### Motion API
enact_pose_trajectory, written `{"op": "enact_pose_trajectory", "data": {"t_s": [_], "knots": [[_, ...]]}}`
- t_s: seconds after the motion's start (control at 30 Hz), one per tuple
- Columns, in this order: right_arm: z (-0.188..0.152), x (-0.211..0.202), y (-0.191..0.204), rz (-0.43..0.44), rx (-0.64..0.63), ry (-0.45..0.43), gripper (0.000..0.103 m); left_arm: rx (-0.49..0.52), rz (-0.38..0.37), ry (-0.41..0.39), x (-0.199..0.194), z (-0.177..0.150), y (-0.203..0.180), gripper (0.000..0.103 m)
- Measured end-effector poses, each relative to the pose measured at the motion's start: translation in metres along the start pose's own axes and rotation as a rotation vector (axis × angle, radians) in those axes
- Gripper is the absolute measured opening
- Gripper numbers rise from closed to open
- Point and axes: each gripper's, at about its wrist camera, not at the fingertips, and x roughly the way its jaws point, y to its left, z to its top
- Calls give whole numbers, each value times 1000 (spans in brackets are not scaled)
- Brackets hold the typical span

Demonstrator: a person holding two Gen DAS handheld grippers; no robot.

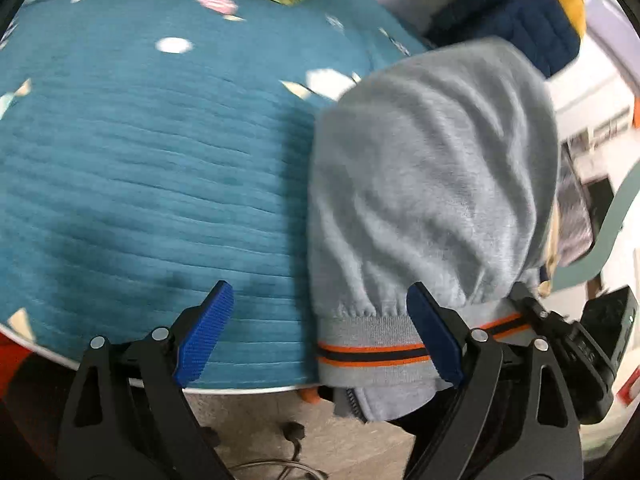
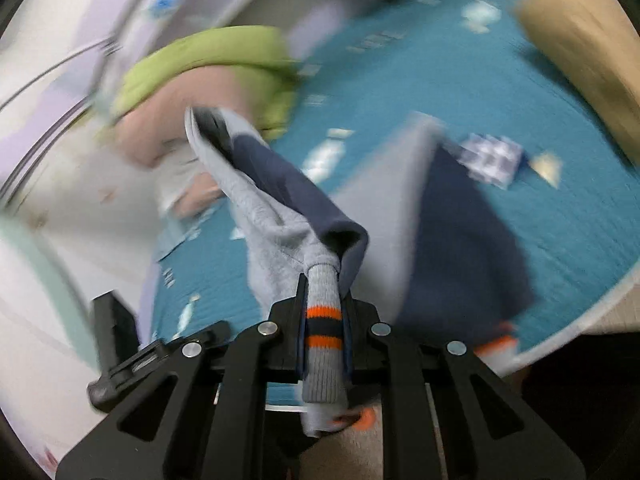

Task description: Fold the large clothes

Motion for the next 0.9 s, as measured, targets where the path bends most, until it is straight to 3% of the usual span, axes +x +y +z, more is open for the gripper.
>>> {"op": "enact_pose_trajectory", "data": {"t_s": [0.13,0.23,0.4,0.53,0.63,0.8,0.9], "knots": [[-12,8,-45,-127,50,46,13,37,35,70,38,-7,-23,89],[-18,6,-61,-119,87,50,22,57,91,118,64,-10,-26,89],[-11,-11,-68,-113,77,60,23,-1,76,141,79,-12,-14,89],[-6,-23,-87,-120,162,71,56,29,98,135,78,-10,-21,89],[-9,-25,-95,-119,220,89,65,18,99,138,79,-12,-23,89],[-17,-15,-121,-74,341,143,67,22,112,137,78,-14,-26,89],[-27,4,-133,37,453,198,68,14,112,142,77,-15,-23,89]]}}
